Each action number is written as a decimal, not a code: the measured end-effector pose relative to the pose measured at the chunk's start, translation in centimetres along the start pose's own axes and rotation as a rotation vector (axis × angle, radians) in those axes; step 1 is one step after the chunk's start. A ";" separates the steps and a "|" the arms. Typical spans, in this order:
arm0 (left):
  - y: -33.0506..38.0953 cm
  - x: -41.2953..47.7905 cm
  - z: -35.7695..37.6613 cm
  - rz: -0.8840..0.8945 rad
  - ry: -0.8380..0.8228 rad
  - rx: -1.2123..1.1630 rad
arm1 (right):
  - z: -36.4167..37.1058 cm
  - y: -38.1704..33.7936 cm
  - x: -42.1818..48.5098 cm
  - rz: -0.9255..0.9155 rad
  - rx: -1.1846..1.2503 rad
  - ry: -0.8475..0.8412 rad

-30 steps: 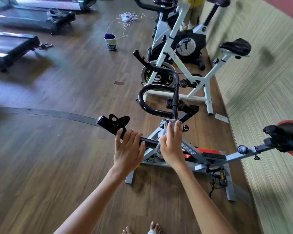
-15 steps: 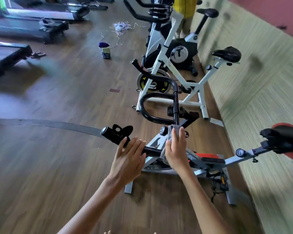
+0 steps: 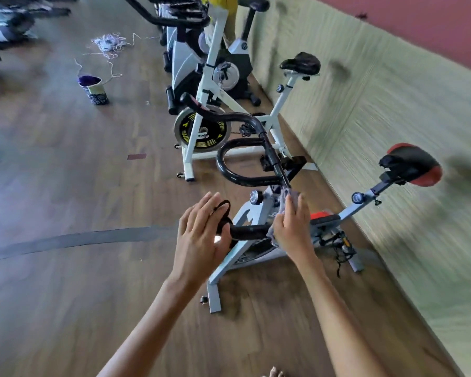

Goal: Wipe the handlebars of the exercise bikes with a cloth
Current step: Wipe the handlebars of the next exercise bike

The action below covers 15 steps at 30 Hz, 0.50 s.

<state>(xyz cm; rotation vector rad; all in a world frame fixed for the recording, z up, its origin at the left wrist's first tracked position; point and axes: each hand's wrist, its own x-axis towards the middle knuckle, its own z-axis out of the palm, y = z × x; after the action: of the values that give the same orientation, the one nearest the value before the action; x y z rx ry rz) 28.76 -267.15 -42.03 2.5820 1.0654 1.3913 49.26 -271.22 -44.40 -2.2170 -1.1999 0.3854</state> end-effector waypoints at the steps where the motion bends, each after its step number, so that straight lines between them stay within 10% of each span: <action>1: 0.0 0.0 0.1 -0.012 0.017 -0.027 | -0.6 -0.1 0.8 0.013 0.009 -0.026; 15: -1.5 -0.6 1.6 -0.162 0.142 -0.243 | 2.4 2.5 -2.5 -0.276 0.027 0.328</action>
<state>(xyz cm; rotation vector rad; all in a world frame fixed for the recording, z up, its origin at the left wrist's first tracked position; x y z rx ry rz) 28.86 -265.90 -43.89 2.2070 1.0232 1.5725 48.39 -273.50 -47.86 -1.9596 -1.2824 -0.0714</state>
